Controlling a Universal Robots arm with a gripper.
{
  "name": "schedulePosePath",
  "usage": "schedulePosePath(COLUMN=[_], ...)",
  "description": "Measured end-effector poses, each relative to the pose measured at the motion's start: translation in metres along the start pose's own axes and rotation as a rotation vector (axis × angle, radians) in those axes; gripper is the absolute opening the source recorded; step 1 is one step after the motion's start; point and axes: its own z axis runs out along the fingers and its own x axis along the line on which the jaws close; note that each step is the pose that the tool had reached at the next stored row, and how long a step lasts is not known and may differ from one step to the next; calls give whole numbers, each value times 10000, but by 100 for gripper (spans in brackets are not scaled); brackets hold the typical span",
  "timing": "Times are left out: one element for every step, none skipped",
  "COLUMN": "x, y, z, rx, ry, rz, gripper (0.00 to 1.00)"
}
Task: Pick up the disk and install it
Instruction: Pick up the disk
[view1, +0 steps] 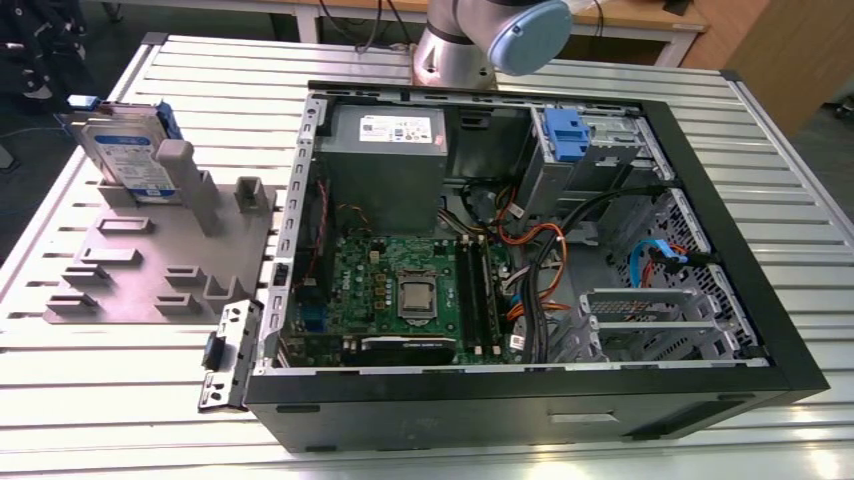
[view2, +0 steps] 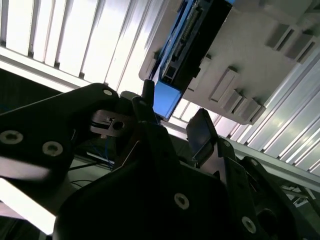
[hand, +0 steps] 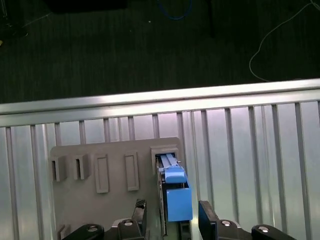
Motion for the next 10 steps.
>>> schedulePosePath(x=[-14, -20, -21, -20, -20, -20, -19, -18, -16, -14], y=[2, 3, 4, 6, 8, 13, 20, 29, 38, 49], z=[12, 22, 30, 37, 47, 56, 66, 78, 92, 108], rx=[1, 2, 0, -4, -8, -12, -16, -18, -19, -20], ry=[4, 3, 4, 3, 3, 2, 1, 1, 0, 0], rz=[-12, -36, -96, -194, -304, -408, -492, -560, -608, -625], gripper=[53, 53, 53, 53, 53, 53, 53, 53, 53, 53])
